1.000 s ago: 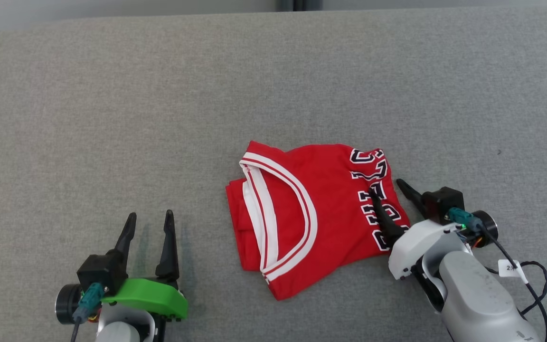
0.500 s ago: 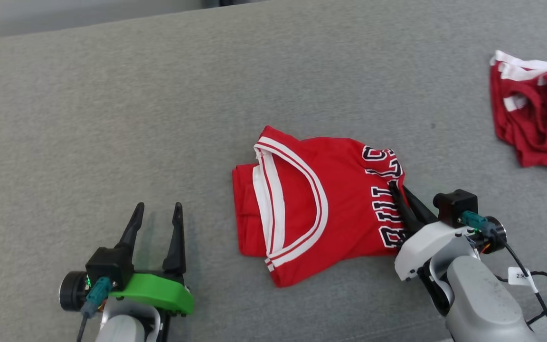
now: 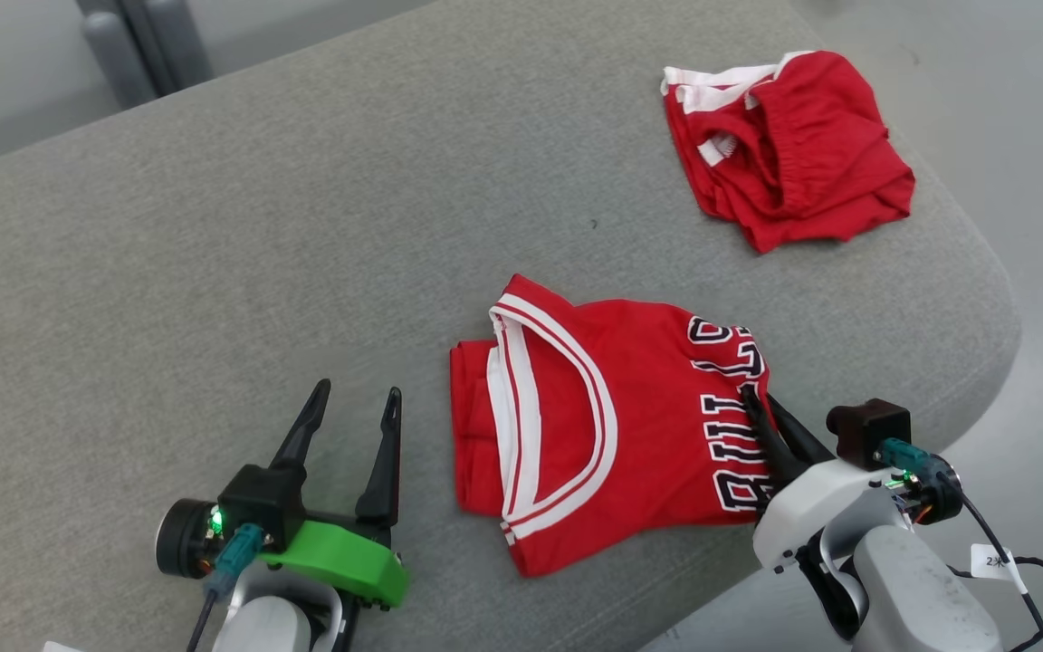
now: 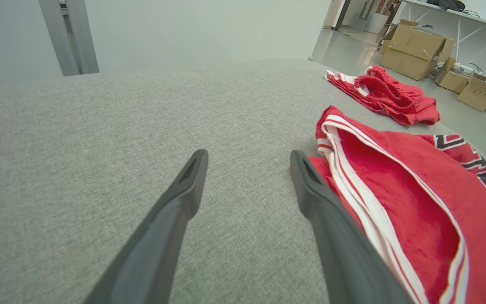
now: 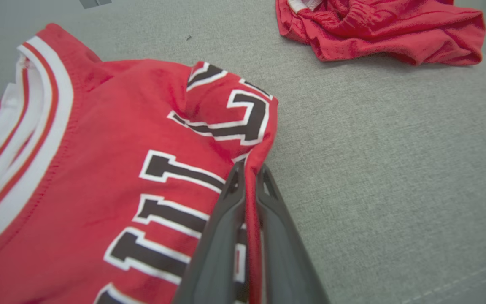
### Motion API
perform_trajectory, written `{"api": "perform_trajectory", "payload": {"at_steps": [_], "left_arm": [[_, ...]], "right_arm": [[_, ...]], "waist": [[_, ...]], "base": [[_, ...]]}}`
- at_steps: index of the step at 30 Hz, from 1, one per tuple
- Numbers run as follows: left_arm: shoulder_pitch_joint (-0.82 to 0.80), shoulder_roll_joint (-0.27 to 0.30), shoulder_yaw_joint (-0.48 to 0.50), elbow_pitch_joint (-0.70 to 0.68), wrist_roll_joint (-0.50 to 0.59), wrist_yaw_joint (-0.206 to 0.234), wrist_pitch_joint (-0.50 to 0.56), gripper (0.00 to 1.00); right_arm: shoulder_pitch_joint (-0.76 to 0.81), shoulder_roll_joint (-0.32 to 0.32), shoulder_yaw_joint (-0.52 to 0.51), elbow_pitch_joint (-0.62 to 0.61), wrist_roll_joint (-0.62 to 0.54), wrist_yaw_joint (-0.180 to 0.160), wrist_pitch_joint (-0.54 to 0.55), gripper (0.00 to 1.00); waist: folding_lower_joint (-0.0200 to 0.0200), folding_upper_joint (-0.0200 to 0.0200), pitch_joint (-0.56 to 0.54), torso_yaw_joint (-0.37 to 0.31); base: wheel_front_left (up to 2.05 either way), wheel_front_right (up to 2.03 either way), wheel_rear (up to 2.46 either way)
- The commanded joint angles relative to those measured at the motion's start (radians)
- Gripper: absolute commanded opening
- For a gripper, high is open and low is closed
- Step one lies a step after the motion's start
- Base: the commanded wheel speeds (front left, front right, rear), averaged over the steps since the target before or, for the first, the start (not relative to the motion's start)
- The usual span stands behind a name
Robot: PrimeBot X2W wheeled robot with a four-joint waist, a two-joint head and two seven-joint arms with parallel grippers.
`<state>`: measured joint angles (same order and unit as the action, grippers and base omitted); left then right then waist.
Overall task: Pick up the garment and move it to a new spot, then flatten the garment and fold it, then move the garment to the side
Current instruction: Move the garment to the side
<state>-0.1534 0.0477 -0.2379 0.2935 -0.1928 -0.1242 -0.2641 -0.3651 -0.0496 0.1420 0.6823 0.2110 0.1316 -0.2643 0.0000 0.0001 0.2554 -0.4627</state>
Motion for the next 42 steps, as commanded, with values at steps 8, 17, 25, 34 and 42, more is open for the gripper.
{"api": "perform_trajectory", "payload": {"at_steps": [8,17,25,34,42], "left_arm": [[-0.002,0.012,0.026,0.02,0.047,-0.006,0.001,1.0],[-0.081,0.06,0.063,-0.004,0.043,-0.008,0.001,1.0],[-0.131,0.089,0.049,-0.002,0.027,-0.008,0.001,1.0],[-0.133,0.099,0.062,0.019,0.016,-0.005,0.004,1.0],[-0.111,0.075,0.095,0.021,0.022,-0.005,0.002,1.0]], "right_arm": [[-0.055,-0.003,-0.027,-0.012,-0.043,-0.002,0.001,0.0],[-0.361,-0.017,-0.147,0.062,-0.143,-0.002,0.005,0.0],[-0.582,-0.147,-0.409,0.154,-0.333,-0.002,0.041,0.0],[-0.574,-0.179,-0.759,0.125,-0.58,-0.002,0.061,1.0],[-0.551,-0.072,-0.786,0.083,-0.64,-0.002,0.004,1.0]], "waist": [[0.0,-0.0001,0.051,-0.034],[0.0,-0.0001,0.195,0.048],[0.0,-0.0001,0.259,0.119],[0.0,-0.0001,0.268,0.144],[0.0,-0.0001,0.195,0.141]], "base": [[0.0,0.0,0.0],[0.0,0.0,0.0],[0.0,0.0,0.0],[0.0,0.0,0.0],[0.0,0.0,0.0]]}}
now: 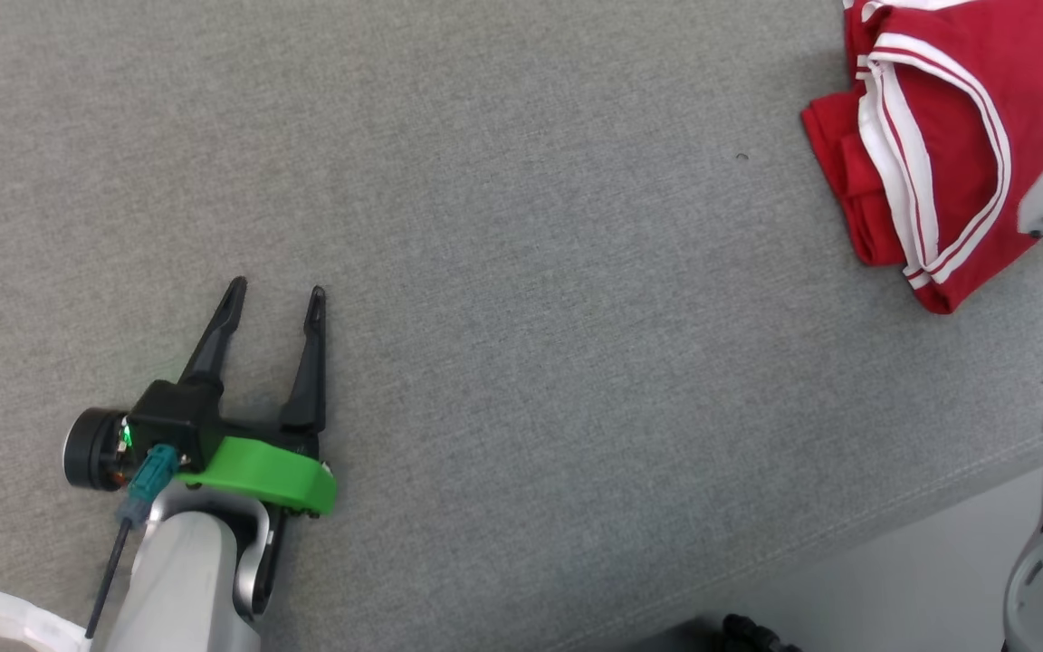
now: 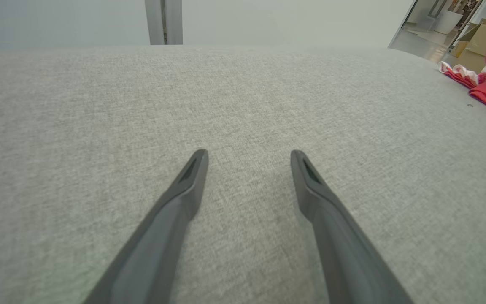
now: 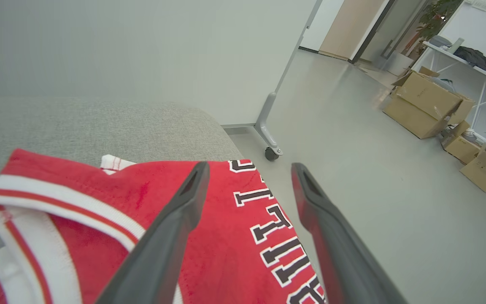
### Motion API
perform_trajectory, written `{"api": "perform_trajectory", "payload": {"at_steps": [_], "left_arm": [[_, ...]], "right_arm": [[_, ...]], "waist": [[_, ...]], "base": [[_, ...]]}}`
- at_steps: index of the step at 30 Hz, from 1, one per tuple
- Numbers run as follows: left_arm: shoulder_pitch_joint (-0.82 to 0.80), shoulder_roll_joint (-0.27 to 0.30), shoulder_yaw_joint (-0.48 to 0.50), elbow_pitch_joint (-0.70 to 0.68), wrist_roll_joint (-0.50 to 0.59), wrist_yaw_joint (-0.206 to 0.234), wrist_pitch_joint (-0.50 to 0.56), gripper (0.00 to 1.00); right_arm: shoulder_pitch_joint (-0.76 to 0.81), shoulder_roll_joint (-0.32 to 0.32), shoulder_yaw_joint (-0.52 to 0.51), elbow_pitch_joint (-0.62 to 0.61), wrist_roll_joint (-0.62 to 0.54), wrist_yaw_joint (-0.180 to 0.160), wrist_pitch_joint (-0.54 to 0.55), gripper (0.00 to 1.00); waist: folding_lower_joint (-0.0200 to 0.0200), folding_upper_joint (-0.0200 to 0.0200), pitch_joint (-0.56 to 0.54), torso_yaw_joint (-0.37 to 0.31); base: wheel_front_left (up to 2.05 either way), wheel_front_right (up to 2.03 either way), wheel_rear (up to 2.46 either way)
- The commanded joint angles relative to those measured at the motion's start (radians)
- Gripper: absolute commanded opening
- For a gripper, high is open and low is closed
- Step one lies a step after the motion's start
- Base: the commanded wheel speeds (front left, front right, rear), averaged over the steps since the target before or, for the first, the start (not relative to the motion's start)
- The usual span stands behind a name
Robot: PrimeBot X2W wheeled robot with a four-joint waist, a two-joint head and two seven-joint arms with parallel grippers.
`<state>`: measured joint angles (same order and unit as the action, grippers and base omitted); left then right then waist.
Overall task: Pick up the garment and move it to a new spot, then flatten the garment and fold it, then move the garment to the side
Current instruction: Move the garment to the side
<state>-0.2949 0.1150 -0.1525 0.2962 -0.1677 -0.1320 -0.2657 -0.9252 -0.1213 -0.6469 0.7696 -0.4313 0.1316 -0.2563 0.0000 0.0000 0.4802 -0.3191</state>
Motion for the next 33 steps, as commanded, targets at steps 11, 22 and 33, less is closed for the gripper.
{"api": "perform_trajectory", "payload": {"at_steps": [11,22,33], "left_arm": [[0.081,-0.048,0.12,0.026,0.016,0.007,0.002,1.0],[0.137,-0.063,0.183,0.057,0.0,0.017,0.002,1.0],[0.229,-0.063,0.152,0.049,-0.074,0.011,0.002,1.0]], "right_arm": [[0.237,0.068,0.41,-0.238,0.335,-0.002,-0.009,1.0],[0.481,0.069,0.603,-0.352,0.549,-0.002,-0.009,1.0],[0.656,0.068,0.621,-0.373,0.587,-0.002,-0.009,1.0]], "waist": [[0.0,0.0,-0.171,0.084],[0.0,0.0,-0.261,0.221],[0.0,0.0,-0.364,0.291]], "base": [[0.0,0.0,0.0],[0.0,0.0,0.0],[0.0,0.0,0.0]]}}
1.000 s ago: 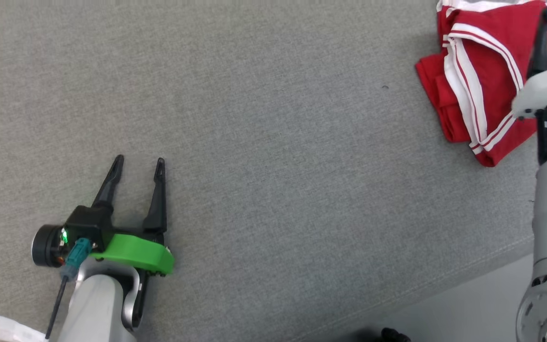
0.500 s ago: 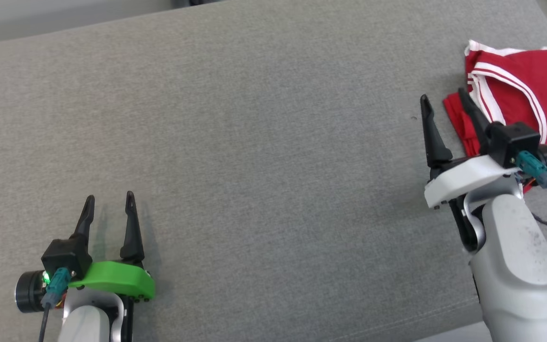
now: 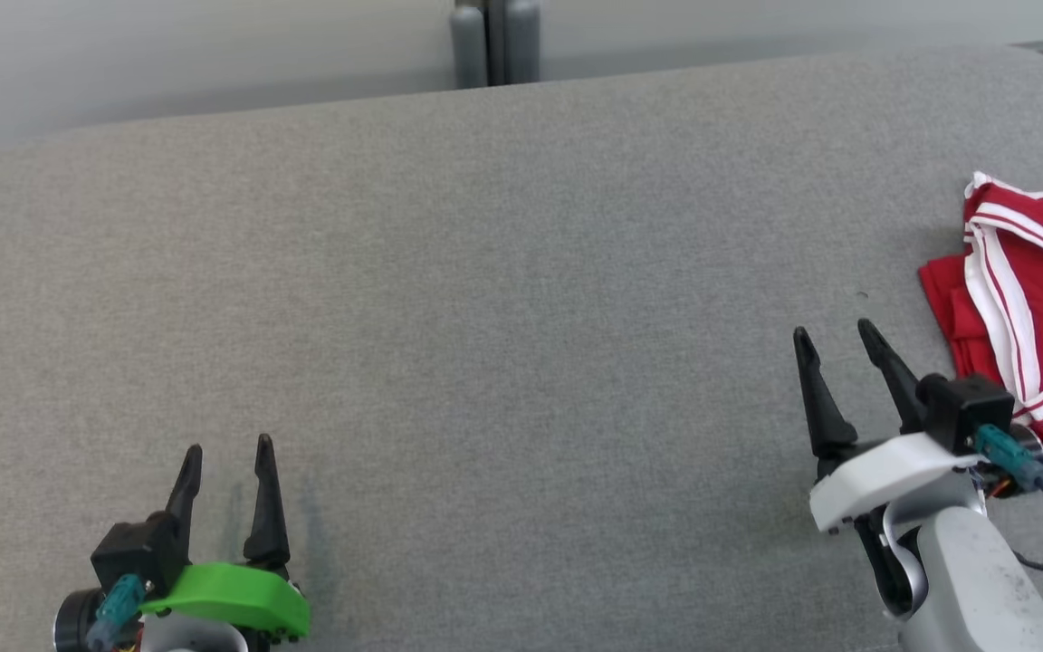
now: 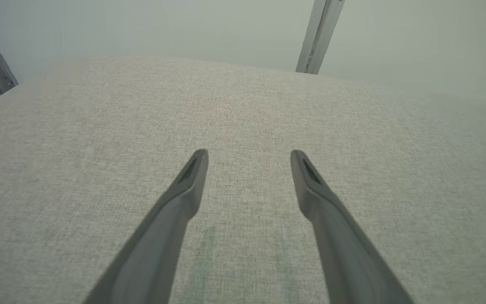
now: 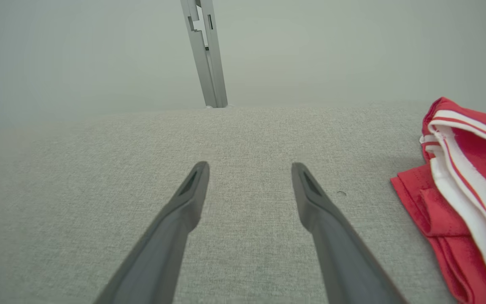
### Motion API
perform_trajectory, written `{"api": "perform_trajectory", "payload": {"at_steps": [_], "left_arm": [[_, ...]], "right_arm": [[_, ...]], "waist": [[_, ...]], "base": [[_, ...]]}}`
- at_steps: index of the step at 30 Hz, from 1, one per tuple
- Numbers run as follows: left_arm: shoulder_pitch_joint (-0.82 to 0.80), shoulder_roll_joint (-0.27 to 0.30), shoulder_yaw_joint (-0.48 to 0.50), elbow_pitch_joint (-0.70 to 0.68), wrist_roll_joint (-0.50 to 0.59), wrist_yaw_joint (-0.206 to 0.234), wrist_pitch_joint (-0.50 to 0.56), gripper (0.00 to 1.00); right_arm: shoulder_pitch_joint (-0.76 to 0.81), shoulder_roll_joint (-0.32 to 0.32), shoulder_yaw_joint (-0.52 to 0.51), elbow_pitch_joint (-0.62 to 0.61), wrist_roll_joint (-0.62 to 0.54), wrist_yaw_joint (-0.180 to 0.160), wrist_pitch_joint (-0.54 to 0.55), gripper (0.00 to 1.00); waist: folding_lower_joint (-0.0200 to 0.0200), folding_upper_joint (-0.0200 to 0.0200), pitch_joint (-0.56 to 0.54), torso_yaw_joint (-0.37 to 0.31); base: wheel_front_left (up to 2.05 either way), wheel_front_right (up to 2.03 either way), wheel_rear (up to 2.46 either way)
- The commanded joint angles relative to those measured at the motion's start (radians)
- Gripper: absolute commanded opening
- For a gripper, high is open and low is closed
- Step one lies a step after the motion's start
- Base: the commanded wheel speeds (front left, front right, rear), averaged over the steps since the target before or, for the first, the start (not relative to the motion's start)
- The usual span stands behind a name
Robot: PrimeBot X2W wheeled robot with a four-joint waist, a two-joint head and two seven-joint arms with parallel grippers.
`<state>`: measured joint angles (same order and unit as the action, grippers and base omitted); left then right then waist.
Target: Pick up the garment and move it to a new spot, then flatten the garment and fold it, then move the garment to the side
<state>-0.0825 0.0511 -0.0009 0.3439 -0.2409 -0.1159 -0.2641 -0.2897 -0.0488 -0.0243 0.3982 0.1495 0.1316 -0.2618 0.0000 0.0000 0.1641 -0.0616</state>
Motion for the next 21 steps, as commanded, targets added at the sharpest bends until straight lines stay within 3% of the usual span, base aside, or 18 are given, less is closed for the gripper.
{"api": "perform_trajectory", "payload": {"at_steps": [1,15,16,21], "left_arm": [[0.026,0.001,-0.001,0.003,-0.007,-0.006,0.001,1.0],[0.127,0.001,-0.015,-0.032,-0.043,0.009,0.001,1.0],[0.118,-0.001,-0.015,-0.031,-0.038,0.007,0.0,0.0],[0.116,-0.006,-0.013,0.007,-0.056,0.007,0.007,0.0]], "right_arm": [[0.035,-0.005,-0.005,0.004,0.016,-0.002,-0.004,1.0],[0.175,-0.004,0.023,-0.01,0.031,-0.002,-0.004,1.0],[0.164,0.0,0.023,-0.007,0.023,0.0,0.0,0.0],[0.182,0.006,0.02,0.026,0.041,0.0,0.011,0.0]], "waist": [[0.0,0.0,-0.06,0.034],[0.0,0.0,-0.168,0.006],[0.0,0.0,-0.164,0.01],[0.0,0.0,-0.166,0.01]], "base": [[0.0,0.0,0.0],[0.0,0.0,0.0],[0.0,0.0,0.0],[0.0,0.0,0.0]]}}
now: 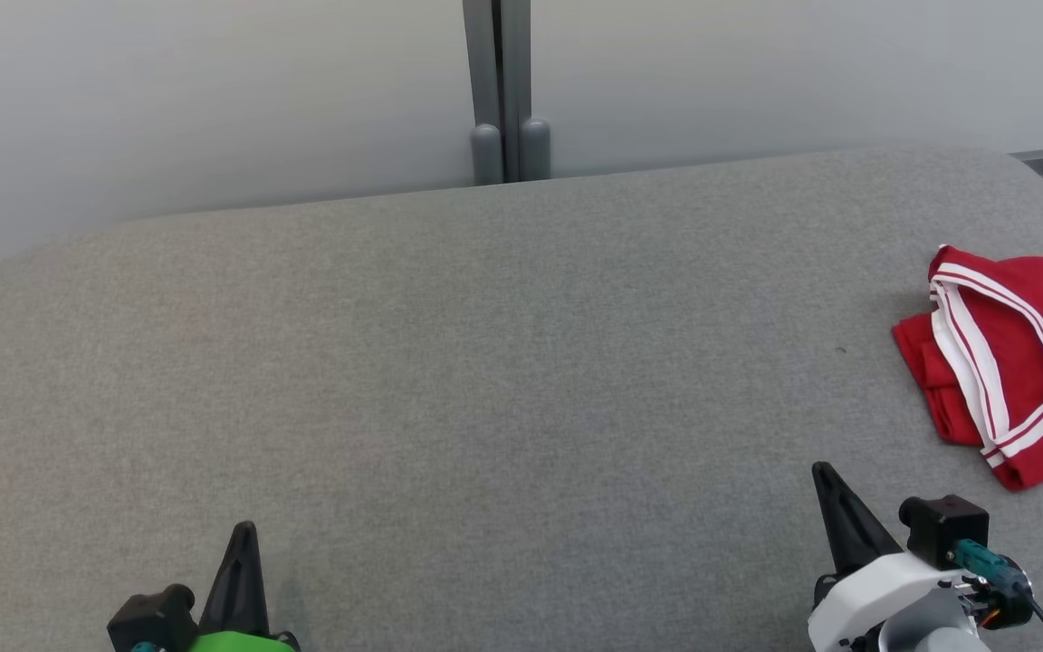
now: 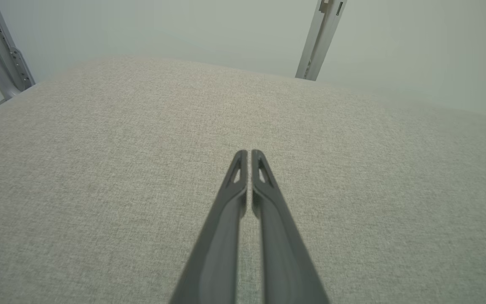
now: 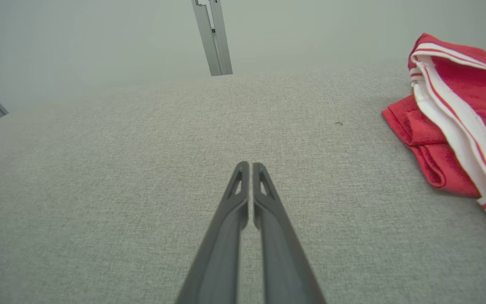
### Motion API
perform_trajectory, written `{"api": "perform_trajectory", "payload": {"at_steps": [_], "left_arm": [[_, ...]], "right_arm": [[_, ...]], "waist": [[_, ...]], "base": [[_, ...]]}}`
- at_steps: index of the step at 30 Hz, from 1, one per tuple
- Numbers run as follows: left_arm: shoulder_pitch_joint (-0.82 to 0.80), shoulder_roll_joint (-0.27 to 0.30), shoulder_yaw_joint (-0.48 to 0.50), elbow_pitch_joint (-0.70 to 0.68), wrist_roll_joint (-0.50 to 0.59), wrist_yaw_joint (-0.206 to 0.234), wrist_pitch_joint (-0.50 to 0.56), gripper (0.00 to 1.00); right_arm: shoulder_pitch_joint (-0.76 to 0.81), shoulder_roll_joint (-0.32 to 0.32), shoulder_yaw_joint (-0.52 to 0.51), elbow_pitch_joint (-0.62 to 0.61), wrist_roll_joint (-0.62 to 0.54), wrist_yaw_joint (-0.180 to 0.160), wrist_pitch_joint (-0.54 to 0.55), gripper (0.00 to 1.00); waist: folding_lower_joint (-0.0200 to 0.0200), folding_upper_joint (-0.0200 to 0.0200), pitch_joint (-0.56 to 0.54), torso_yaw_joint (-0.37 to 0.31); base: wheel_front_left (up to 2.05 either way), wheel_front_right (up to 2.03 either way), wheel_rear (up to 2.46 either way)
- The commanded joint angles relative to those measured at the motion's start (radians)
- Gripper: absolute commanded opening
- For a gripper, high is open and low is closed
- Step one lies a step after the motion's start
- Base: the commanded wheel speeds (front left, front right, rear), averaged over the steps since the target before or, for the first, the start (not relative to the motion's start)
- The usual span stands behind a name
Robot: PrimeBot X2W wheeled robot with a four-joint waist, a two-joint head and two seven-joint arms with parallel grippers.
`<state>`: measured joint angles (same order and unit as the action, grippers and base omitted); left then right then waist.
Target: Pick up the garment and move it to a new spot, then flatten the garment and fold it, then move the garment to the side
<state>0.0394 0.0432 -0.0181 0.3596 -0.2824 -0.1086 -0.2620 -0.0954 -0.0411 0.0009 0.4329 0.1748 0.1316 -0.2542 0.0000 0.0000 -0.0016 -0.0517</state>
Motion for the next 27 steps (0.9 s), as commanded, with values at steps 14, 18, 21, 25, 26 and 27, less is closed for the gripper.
{"api": "perform_trajectory", "payload": {"at_steps": [14,18,21,25,26,27], "left_arm": [[-0.037,0.003,0.029,-0.03,-0.26,-0.003,0.075,0.0],[-0.044,0.003,0.035,-0.038,-0.322,-0.002,0.092,0.0],[-0.048,0.004,0.039,-0.044,-0.365,-0.001,0.103,0.0],[-0.055,0.004,0.044,-0.051,-0.422,0.0,0.12,0.0],[-0.056,0.004,0.046,-0.053,-0.438,0.001,0.124,0.0],[-0.057,0.004,0.047,-0.054,-0.451,0.001,0.128,0.0]], "right_arm": [[-0.016,-0.003,-0.026,-0.042,0.282,0.0,0.072,0.0],[-0.016,-0.004,-0.03,-0.051,0.349,0.0,0.088,0.0],[-0.016,-0.004,-0.034,-0.057,0.395,0.0,0.1,0.0],[-0.017,-0.004,-0.039,-0.066,0.458,0.0,0.116,0.0],[-0.017,-0.005,-0.04,-0.068,0.474,0.0,0.12,0.0],[-0.018,-0.005,-0.041,-0.069,0.487,0.0,0.124,0.0]], "waist": [[0.0,0.0,0.0,0.006],[0.0,0.0,0.0,0.008],[0.0,0.0,0.0,0.009],[0.0,0.0,0.0,0.01],[0.0,0.0,0.0,0.011],[0.0,0.0,0.0,0.011]], "base": [[0.0,0.0,0.0],[0.0,0.0,0.0],[0.0,0.0,0.0],[0.0,0.0,0.0],[0.0,0.0,0.0],[0.0,0.0,0.0]]}}
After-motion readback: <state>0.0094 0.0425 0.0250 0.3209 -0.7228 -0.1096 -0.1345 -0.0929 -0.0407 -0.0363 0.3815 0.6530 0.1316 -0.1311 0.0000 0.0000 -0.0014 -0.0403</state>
